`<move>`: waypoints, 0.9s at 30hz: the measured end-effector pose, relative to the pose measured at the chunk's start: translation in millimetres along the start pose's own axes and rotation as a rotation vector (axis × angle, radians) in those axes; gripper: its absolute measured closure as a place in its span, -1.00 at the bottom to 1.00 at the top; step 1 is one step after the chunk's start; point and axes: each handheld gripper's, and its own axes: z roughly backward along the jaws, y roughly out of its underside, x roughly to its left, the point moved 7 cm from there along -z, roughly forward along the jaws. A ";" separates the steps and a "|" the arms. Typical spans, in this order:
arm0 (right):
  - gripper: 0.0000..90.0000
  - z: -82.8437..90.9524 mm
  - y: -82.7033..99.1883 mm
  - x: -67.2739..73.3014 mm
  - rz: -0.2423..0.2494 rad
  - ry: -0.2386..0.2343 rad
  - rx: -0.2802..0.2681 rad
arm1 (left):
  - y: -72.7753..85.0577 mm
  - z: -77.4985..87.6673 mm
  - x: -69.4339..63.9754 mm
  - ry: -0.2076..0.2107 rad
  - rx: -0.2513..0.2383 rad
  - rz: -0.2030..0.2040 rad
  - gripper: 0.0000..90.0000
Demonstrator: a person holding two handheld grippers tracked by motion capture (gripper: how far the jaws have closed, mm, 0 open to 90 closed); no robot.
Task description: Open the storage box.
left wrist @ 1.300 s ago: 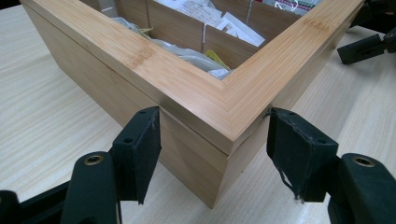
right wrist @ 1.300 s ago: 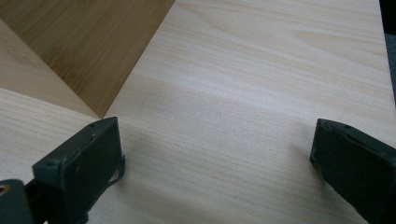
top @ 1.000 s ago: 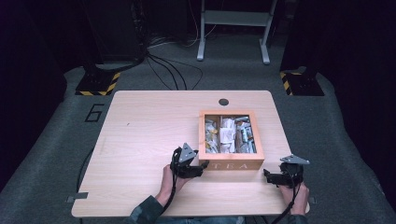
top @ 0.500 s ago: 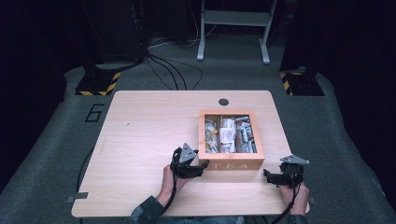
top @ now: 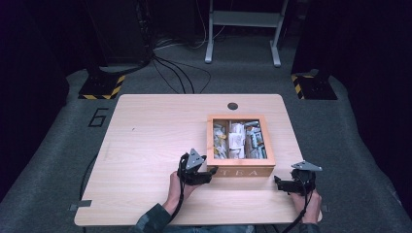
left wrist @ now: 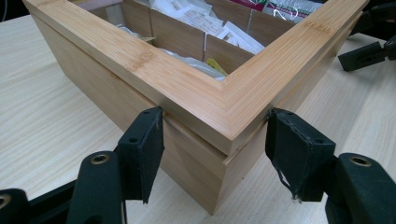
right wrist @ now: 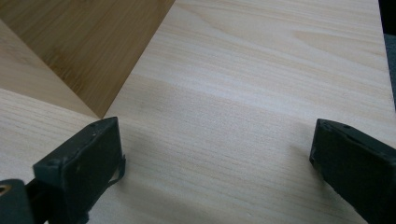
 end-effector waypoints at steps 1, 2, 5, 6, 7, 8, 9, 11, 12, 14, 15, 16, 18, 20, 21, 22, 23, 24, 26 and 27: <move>-0.96 0.0 0.0 0.0 0.000 0.000 0.000 | 0.0 0.0 0.0 0.000 0.000 0.000 -0.17; -0.96 0.0 0.0 0.0 0.000 0.000 0.000 | -0.3 -0.2 -0.3 0.001 -0.005 0.006 -0.17; -0.96 0.0 0.0 0.0 0.000 0.000 0.000 | -0.4 0.1 -0.6 0.005 -0.007 0.008 -0.17; -0.96 0.0 0.0 0.0 0.000 0.000 0.000 | -0.4 0.1 -0.6 0.005 -0.007 0.008 -0.17; -0.96 0.0 0.0 0.1 0.000 0.000 0.000 | -0.7 -0.1 -0.6 0.001 -0.014 0.011 -0.16; -0.96 0.0 0.0 0.0 -0.001 0.000 0.000 | -0.7 -0.1 -0.6 0.001 -0.015 0.011 -0.16; -0.96 0.0 0.0 0.0 -0.001 0.000 0.000 | -0.7 -0.1 -0.6 0.001 -0.015 0.011 -0.16; -0.96 0.0 0.0 0.0 0.000 0.000 0.000 | -0.8 0.1 -0.4 0.001 -0.012 0.008 -0.16; -0.96 0.1 0.1 -0.1 0.002 0.000 0.001 | -1.5 0.4 -0.1 0.003 -0.008 0.005 -0.16; -0.96 0.1 0.0 0.1 -0.001 0.001 0.000 | -1.6 0.6 -0.1 0.004 -0.008 0.007 -0.16; -0.96 0.1 0.1 0.1 -0.001 0.001 0.000 | -1.4 0.7 -0.7 0.009 -0.009 0.012 -0.15; -0.96 0.2 0.2 -0.2 0.003 0.001 0.001 | -1.4 0.7 -0.7 0.007 -0.010 0.013 -0.15; -0.96 0.4 0.4 -0.6 0.008 0.001 0.002 | -1.4 0.7 -0.8 0.006 -0.010 0.013 -0.15; -0.96 0.1 0.1 0.1 -0.001 0.001 0.000 | -1.6 0.6 -1.1 0.003 -0.014 0.016 -0.15; -0.96 0.1 0.1 0.1 -0.001 0.001 0.000 | -1.6 0.6 -1.1 0.003 -0.014 0.016 -0.15; -0.96 0.1 0.0 0.1 -0.001 0.001 0.000 | -1.6 0.6 -1.1 0.003 -0.014 0.016 -0.15; -0.96 0.1 0.0 0.1 -0.001 0.001 0.000 | -1.8 0.6 -1.1 0.002 -0.017 0.015 -0.15; -0.96 0.1 0.0 0.1 -0.001 0.001 0.000 | -1.8 0.6 -1.1 0.002 -0.017 0.015 -0.15; -0.96 0.1 0.0 0.1 -0.001 0.001 0.000 | -2.2 0.9 -1.2 0.003 -0.018 0.019 -0.14; -0.96 0.0 0.0 0.1 -0.001 0.001 0.000 | -2.9 1.1 -0.2 -0.004 -0.025 0.010 -0.14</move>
